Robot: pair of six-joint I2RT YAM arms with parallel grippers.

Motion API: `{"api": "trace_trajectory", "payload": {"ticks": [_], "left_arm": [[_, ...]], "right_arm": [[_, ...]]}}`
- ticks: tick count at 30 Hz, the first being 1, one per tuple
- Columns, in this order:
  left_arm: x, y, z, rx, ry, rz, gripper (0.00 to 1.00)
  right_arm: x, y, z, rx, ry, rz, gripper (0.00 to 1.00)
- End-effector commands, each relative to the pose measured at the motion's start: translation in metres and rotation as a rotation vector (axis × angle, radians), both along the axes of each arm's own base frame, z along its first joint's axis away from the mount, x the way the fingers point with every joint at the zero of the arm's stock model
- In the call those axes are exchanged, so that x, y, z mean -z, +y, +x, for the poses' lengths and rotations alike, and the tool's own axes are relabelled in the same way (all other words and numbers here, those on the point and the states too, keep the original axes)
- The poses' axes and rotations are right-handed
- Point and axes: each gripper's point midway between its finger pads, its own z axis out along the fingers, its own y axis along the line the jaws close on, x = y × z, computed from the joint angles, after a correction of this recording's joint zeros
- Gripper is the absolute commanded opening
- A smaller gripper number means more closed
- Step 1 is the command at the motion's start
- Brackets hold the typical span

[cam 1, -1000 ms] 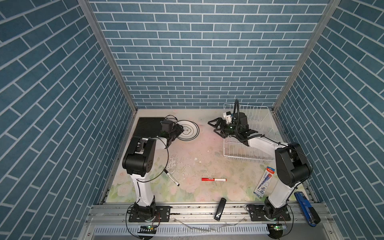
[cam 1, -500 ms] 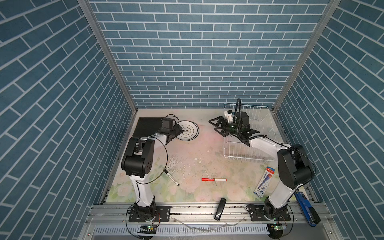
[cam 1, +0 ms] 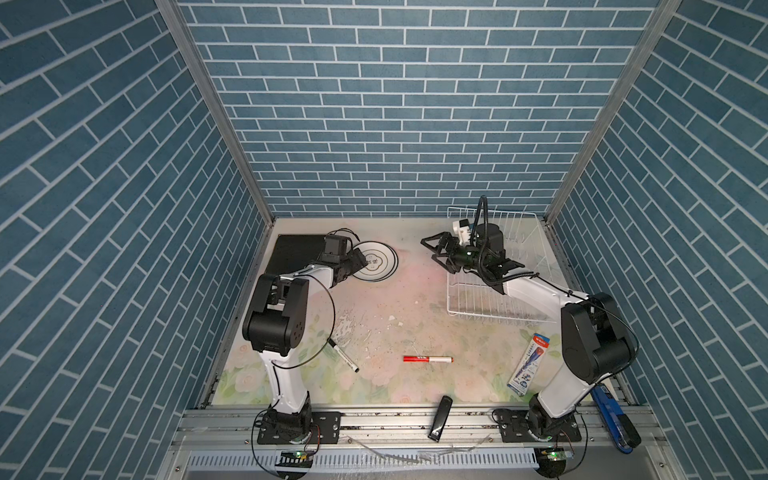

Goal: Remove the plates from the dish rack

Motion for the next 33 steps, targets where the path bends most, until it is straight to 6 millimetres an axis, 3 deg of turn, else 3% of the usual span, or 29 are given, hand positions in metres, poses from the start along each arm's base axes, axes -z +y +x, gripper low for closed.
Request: {"api": "trace_trajectory", "payload": {"ticks": [1, 10, 15, 17, 18, 19, 25, 29, 33], "left_arm": [[-0.009, -0.01, 0.007, 0.026, -0.026, -0.036, 0.82], [-0.009, -0.006, 0.003, 0.009, -0.018, -0.018, 0.82], [-0.022, 0.001, -0.003, -0.005, -0.047, 0.007, 0.83], [-0.031, 0.003, -0.006, 0.002, -0.068, 0.023, 0.83], [-0.035, 0.004, -0.007, 0.003, -0.078, 0.031, 0.95], [-0.04, 0.007, -0.009, -0.002, -0.089, 0.043, 1.0], [-0.075, 0.017, -0.025, -0.001, -0.173, 0.097, 1.0], [-0.101, 0.005, -0.035, 0.122, -0.248, 0.149, 1.0], [-0.122, -0.003, -0.052, 0.194, -0.33, 0.263, 1.0]], "right_arm": [[-0.007, -0.003, -0.006, -0.003, -0.02, 0.013, 0.96], [-0.007, -0.006, -0.007, 0.003, -0.018, 0.012, 0.96], [-0.009, -0.008, -0.009, 0.009, -0.027, 0.004, 0.96], [-0.009, -0.01, -0.009, 0.015, -0.033, -0.011, 0.96], [-0.007, -0.011, -0.009, 0.018, -0.028, -0.017, 0.96], [-0.007, -0.012, -0.01, 0.023, -0.029, -0.024, 0.96], [-0.012, -0.026, -0.012, 0.079, -0.091, -0.073, 0.99], [-0.017, -0.038, -0.019, 0.098, -0.177, -0.156, 0.99], [-0.025, -0.072, -0.022, 0.196, -0.367, -0.351, 0.99]]}}
